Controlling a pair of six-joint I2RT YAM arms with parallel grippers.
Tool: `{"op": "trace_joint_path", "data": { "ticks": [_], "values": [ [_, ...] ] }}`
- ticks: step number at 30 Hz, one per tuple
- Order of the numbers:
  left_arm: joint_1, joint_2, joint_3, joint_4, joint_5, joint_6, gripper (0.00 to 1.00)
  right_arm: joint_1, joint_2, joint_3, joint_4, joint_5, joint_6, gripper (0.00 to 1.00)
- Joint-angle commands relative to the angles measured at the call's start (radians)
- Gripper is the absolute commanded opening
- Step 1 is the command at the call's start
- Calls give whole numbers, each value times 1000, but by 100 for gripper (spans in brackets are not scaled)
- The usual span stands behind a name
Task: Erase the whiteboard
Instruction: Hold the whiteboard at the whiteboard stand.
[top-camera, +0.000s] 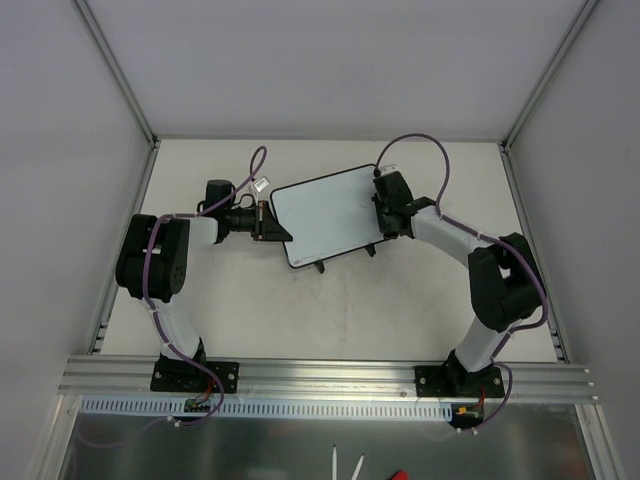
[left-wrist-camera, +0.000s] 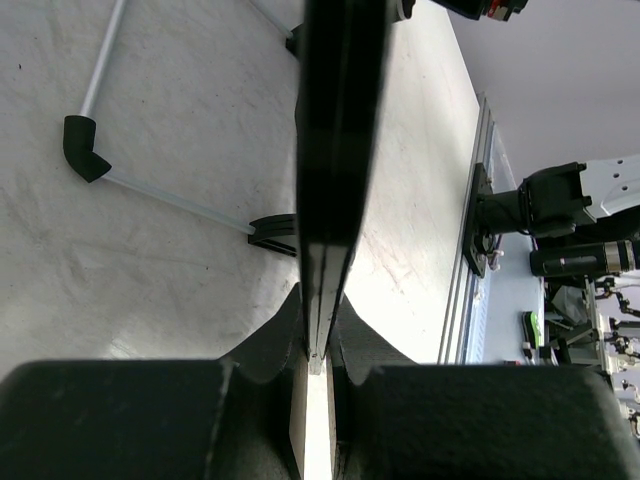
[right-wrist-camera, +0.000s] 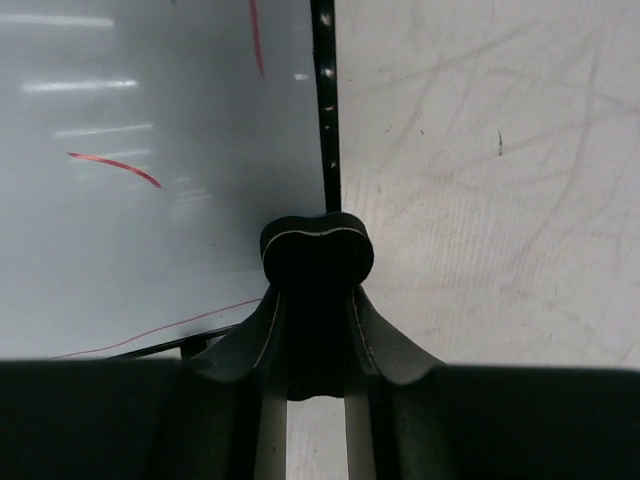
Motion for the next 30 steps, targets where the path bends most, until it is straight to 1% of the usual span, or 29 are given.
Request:
{"op": "trace_joint_path", "data": {
  "ticks": [1,6,7,11,21,30],
  "values": [
    [4,-12,13,-37,-48,-1,0,8,19,104,2,-81,1,0],
    [4,-12,13,-37,-46,1,0,8,64,227,-12,-98,-25,0],
    [4,-12,13,-37,-48,1,0,6,88,273,-19,-98,-33,0],
    [4,-12,13,-39,-48,2,0,5,142,359,-52,-95,-45,0],
    [4,-10,15,-39,-48,2,0,-26,243,505,-49,-110,-59,0],
    [4,-9,17,-42,-48,4,0,-41,249,564,-49,-128,-73,1]
  ]
}}
